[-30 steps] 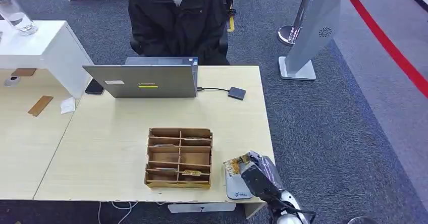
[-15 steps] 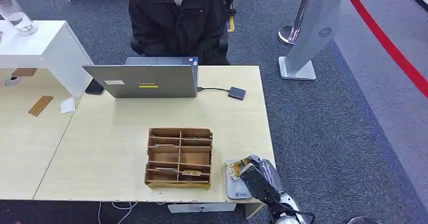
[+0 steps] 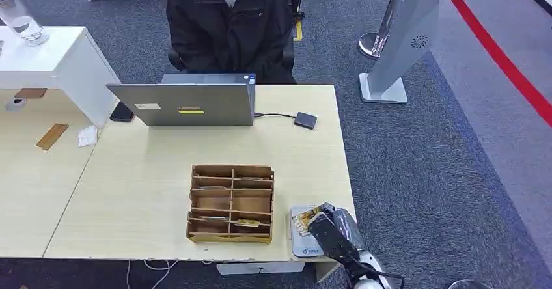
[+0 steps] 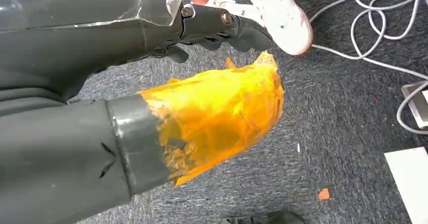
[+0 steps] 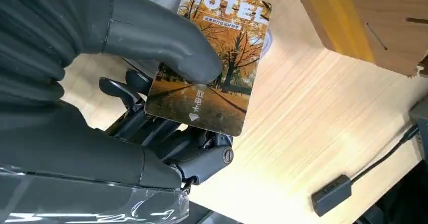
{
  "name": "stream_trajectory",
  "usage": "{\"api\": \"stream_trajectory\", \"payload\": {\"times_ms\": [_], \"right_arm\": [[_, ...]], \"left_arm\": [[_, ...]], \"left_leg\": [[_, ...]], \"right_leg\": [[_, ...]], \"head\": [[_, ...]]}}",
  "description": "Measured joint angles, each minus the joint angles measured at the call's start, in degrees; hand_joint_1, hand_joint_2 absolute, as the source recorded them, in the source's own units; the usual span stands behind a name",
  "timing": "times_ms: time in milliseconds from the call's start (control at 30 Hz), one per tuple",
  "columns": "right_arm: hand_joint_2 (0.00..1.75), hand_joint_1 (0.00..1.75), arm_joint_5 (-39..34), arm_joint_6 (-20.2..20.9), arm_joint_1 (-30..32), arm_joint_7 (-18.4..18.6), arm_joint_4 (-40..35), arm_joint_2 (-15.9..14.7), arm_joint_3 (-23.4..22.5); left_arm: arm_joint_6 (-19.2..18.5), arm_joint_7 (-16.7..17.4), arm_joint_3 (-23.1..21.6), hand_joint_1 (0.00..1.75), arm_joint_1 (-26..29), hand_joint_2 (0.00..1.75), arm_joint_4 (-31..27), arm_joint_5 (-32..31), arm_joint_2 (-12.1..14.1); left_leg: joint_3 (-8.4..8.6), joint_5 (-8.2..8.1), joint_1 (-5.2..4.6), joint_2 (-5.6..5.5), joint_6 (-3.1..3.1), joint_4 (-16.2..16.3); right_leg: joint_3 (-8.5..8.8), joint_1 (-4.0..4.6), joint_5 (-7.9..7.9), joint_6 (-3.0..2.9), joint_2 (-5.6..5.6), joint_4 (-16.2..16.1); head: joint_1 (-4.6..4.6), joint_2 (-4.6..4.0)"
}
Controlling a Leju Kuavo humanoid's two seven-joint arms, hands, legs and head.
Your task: Pass the card to the sensor for recognition and then transmit it.
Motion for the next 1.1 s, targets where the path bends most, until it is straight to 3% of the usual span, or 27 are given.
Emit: {"api": "stream_trajectory", "payload": {"times_ms": [1100], "right_arm": [[1.75, 1.75, 1.7, -1.0, -3.7, 1.0, 7.3, 1.6, 0.0]], "left_arm": [[0.1, 0.2, 0.4, 0.00, 0.0, 0.00, 0.0, 0.1, 0.0]], "left_leg": [[0.11, 0.00, 0.00, 0.02, 0.00, 0.0]], "right_leg": [[0.09, 0.00, 0.01, 0.00, 0.01, 0.0]], "head": [[0.00, 0.00]]}}
